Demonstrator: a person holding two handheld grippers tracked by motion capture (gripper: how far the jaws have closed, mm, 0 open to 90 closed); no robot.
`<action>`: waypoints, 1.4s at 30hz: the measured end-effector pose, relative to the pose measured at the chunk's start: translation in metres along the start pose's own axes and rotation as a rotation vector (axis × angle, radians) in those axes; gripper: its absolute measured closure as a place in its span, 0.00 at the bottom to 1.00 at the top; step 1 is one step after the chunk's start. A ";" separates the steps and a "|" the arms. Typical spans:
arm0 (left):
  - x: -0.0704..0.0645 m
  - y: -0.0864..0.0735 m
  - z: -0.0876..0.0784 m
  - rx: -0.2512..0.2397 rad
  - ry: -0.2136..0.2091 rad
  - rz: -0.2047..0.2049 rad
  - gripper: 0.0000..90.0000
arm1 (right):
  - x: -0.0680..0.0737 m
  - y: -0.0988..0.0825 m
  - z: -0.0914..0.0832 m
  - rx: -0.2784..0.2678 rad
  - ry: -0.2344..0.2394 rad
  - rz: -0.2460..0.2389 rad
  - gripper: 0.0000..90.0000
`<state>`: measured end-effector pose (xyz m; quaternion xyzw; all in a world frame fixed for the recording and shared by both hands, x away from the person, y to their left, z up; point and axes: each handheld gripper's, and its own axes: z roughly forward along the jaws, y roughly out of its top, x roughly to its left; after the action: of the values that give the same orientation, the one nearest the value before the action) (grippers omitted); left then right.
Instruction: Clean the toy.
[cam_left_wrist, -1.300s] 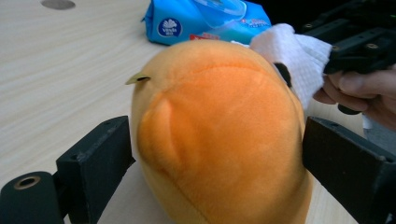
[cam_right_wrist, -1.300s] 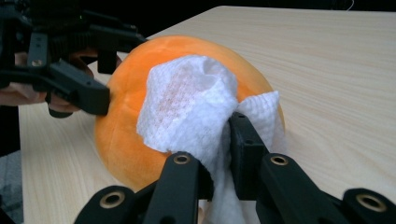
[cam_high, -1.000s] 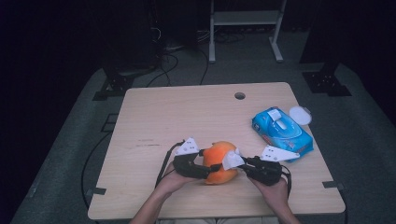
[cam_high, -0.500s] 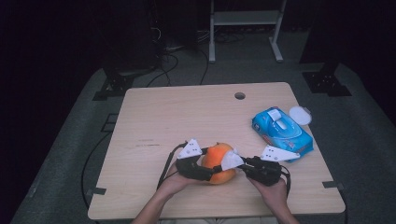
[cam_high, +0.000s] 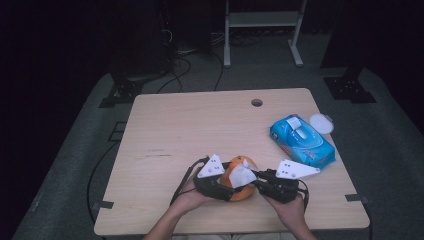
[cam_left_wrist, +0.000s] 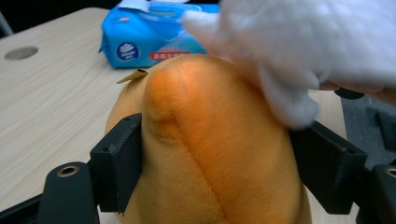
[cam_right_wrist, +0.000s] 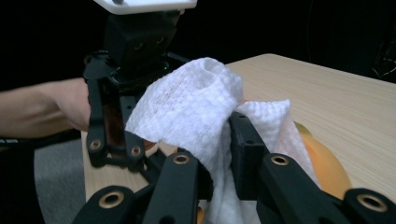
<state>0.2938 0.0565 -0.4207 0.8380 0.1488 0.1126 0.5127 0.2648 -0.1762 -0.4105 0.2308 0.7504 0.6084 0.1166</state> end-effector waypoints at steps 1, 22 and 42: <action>-0.002 0.001 0.000 0.008 0.010 0.011 0.26 | 0.001 0.000 0.001 0.013 -0.012 -0.007 0.89; 0.016 -0.007 -0.009 0.032 -0.046 -0.041 0.25 | -0.022 -0.017 -0.004 0.011 -0.113 0.088 0.89; 0.023 -0.004 -0.017 0.077 -0.090 -0.095 0.09 | -0.016 -0.021 0.006 0.048 -0.103 0.086 0.90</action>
<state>0.3093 0.0807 -0.4164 0.8533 0.1694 0.0446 0.4911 0.2769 -0.1814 -0.4335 0.2965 0.7473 0.5817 0.1233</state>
